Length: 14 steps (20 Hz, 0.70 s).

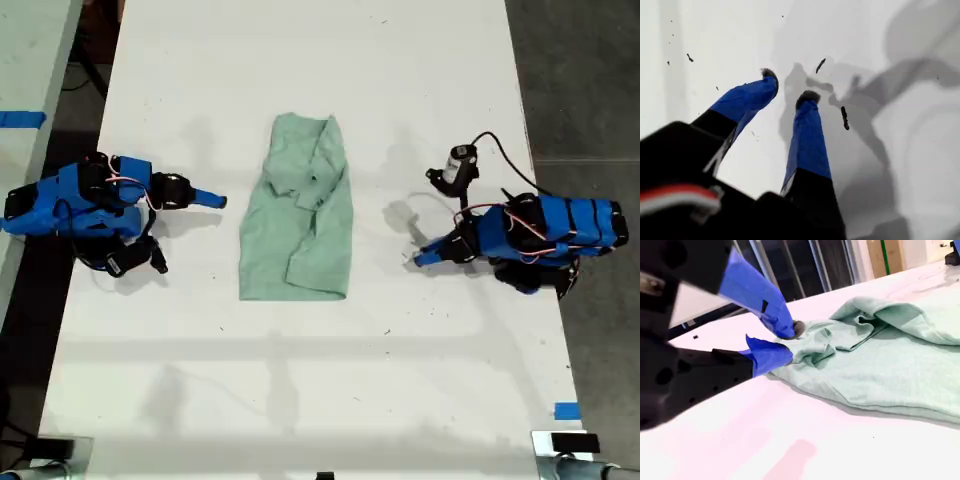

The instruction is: Fold t shirt

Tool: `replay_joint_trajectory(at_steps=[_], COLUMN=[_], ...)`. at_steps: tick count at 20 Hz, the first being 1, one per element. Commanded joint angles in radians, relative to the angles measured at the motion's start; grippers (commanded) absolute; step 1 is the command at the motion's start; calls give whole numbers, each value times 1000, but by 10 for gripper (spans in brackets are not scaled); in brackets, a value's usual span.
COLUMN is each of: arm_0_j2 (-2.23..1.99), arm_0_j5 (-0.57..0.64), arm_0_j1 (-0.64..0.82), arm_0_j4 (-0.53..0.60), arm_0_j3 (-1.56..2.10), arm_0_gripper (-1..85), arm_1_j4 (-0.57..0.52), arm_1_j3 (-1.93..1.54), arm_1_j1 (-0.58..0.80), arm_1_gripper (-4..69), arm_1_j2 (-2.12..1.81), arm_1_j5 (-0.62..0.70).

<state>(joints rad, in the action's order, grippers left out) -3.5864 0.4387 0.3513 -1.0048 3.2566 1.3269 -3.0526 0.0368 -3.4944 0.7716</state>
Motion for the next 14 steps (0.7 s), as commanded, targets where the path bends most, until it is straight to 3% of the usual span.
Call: replay_joint_trajectory(at_steps=[1,14], arm_0_j2=[-8,-8], arm_0_j5=[9,9], arm_0_j1=[-14,-14], arm_0_j4=[0,0], arm_0_j3=[43,43], arm_0_gripper=[38,38], arm_1_j4=[3,3], arm_1_j3=[-57,-57], arm_1_j1=[8,8], arm_1_gripper=[103,82], arm_1_j2=[-11,-11], arm_1_j5=[12,12])
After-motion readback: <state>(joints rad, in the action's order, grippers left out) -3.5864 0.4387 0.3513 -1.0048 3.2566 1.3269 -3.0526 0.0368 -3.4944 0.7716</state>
